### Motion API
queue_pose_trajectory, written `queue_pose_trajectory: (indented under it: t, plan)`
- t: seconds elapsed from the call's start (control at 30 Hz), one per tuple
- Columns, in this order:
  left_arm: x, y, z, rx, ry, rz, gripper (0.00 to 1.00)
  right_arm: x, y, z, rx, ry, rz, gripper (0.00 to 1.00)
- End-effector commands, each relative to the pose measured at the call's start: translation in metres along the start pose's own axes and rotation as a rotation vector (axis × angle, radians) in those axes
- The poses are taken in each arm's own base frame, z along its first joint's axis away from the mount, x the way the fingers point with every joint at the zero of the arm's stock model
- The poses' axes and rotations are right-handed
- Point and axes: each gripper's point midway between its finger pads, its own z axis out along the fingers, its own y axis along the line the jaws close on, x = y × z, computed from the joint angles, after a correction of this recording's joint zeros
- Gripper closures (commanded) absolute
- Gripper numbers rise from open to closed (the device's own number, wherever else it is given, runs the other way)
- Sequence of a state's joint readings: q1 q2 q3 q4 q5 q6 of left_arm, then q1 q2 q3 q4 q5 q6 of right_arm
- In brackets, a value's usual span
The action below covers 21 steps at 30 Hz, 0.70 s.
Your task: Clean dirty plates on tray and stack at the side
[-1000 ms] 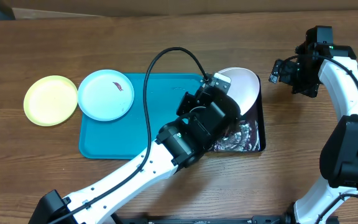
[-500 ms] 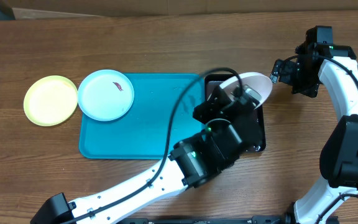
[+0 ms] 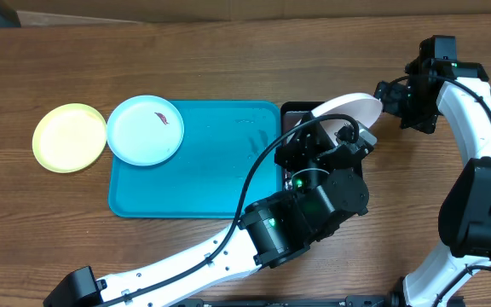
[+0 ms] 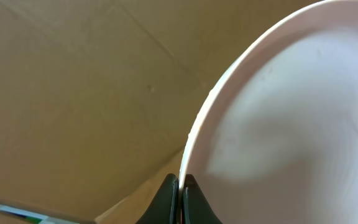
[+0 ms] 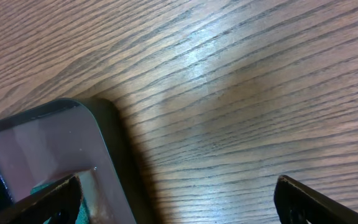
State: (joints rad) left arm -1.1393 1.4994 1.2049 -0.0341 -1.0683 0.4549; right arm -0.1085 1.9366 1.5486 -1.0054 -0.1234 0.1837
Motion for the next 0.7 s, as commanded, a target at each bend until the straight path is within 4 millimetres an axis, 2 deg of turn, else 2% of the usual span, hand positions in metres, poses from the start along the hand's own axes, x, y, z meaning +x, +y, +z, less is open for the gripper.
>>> queue_pose_trajectory:
  t: [0.0,0.4,0.53,0.67]
  plan:
    - [-0.009,0.016,-0.005,-0.042,-0.005,-0.020,0.96,-0.007,0.004,-0.008,-0.006,-0.032,-0.005,0.00]
    - [-0.005,0.013,-0.005,-0.029,0.004,-0.017,0.96,-0.007,0.004,-0.008,-0.006,-0.032,-0.005,0.00]
    - [0.011,0.003,0.002,0.027,0.046,-0.154,0.96,-0.007,0.004,-0.008,-0.006,-0.032,-0.005,0.00]
    - [0.042,-0.017,0.017,0.177,0.149,-0.285,0.96,-0.007,0.004,-0.008,-0.006,-0.032,-0.005,0.00]
